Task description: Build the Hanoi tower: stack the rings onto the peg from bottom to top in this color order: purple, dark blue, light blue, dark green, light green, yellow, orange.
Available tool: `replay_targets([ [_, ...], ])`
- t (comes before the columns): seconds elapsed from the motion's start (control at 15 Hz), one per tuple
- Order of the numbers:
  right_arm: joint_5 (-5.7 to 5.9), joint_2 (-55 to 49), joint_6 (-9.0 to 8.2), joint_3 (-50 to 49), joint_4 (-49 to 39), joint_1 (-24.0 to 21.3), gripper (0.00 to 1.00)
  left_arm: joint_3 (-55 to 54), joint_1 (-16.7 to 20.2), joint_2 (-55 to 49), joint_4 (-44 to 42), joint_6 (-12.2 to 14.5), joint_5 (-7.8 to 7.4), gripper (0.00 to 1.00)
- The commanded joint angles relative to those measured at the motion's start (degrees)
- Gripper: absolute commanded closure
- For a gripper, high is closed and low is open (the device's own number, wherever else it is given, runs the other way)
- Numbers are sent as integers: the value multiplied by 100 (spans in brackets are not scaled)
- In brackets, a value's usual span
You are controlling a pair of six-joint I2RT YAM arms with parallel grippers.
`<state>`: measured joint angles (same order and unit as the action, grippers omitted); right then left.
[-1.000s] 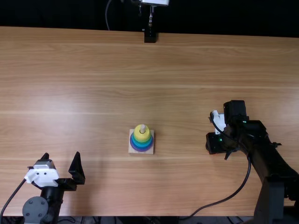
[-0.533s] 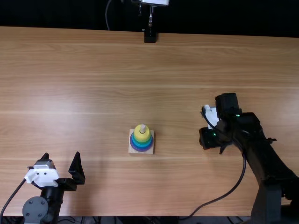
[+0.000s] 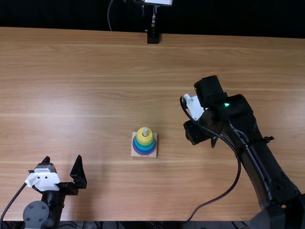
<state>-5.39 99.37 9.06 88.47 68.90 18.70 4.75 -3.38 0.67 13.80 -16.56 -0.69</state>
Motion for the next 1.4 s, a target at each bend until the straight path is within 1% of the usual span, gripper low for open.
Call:
replay_targets([
  [0.0, -62, -14, 22, 487, 182, 213, 100, -317, 12, -67, 107, 21, -68, 0],
  [0.27, -73, 56, 22, 1437, 667, 705, 100, -317, 12, -67, 107, 21, -68, 0],
  [0.4, -73, 197, 22, 1876, 857, 872, 100, -317, 12, -67, 107, 21, -68, 0],
  [0.8, -73, 908, 1, 2860, 920, 1584, 100, -317, 12, -67, 107, 21, -68, 0],
  [1.07, -73, 1067, -9, 3019, 910, 1918, 100, -317, 12, -67, 107, 21, -68, 0],
  [1.33, -73, 1075, -9, 3027, 899, 2006, 100, -317, 12, -67, 107, 21, -68, 0],
])
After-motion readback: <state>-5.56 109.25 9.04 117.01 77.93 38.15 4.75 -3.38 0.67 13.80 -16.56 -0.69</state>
